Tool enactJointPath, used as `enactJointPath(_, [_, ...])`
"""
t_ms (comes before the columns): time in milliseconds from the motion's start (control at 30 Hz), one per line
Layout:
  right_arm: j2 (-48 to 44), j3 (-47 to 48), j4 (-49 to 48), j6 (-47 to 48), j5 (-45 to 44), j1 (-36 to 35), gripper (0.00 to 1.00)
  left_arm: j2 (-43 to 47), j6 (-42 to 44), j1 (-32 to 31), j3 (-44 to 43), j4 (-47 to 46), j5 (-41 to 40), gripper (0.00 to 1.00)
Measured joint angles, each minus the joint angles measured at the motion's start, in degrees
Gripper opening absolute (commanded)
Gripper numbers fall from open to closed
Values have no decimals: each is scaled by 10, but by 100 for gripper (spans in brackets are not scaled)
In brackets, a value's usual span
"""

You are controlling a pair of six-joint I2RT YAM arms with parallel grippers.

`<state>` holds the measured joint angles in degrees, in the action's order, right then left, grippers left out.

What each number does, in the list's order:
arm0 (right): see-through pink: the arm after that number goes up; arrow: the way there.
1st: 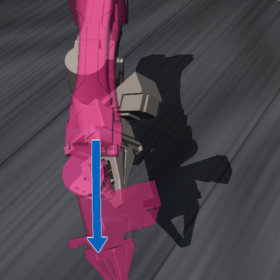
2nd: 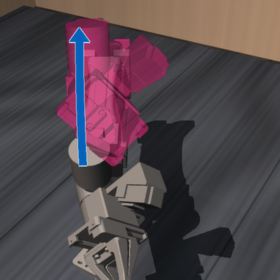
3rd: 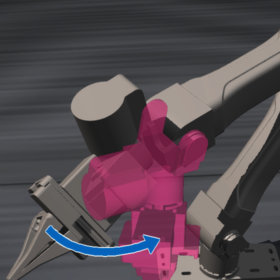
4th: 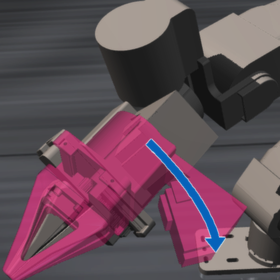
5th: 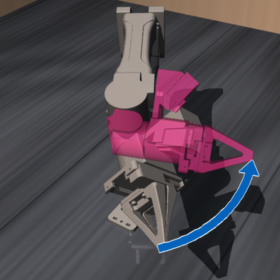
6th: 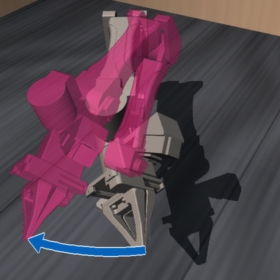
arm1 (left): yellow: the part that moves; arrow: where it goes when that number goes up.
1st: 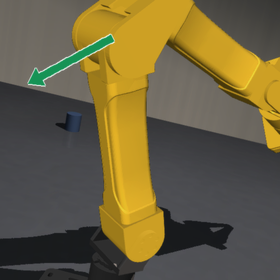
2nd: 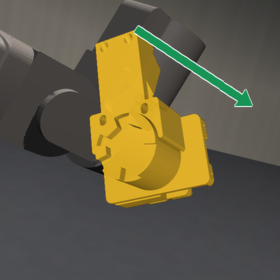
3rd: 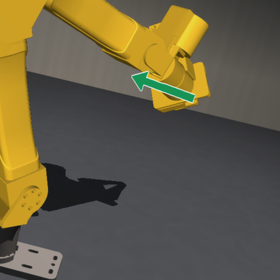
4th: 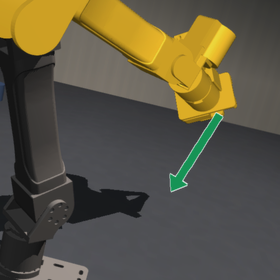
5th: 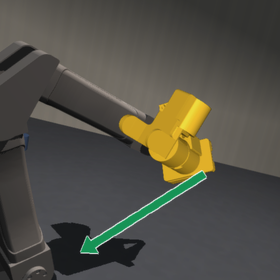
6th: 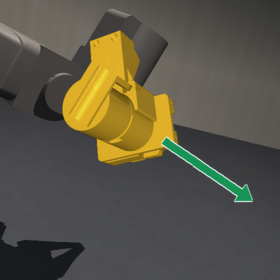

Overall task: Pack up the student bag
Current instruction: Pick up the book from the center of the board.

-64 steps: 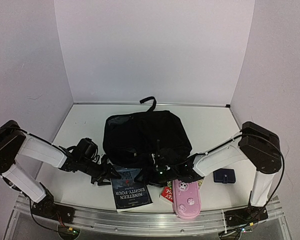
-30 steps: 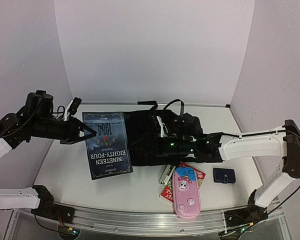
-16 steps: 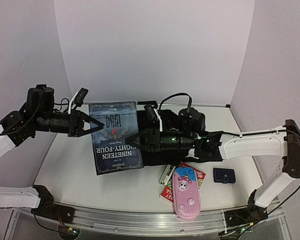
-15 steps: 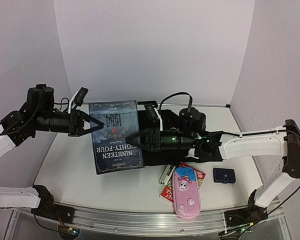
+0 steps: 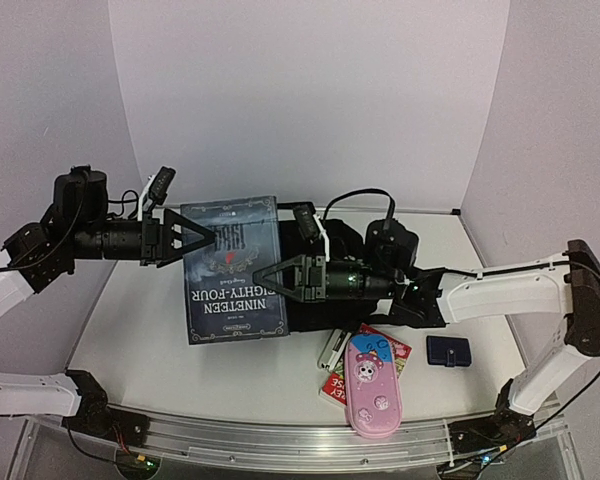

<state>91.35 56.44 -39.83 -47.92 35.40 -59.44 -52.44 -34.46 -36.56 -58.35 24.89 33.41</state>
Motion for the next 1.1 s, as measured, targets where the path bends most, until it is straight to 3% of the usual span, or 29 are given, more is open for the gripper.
enactJointPath(567, [-34,-22,-40,-20,13,-1,0,-21,0,23,7,6,-24,100])
enactJointPath(900, [-34,-22,-58,-24,16,-1,0,-27,-47,28,61,-100,114,99])
enactJointPath(1000, [-34,-23,-70,-27,16,-1,0,-31,-64,28,71,-130,147,89])
enactJointPath(1100, [-34,-23,-74,-31,15,-1,0,-32,-82,28,79,-159,169,69])
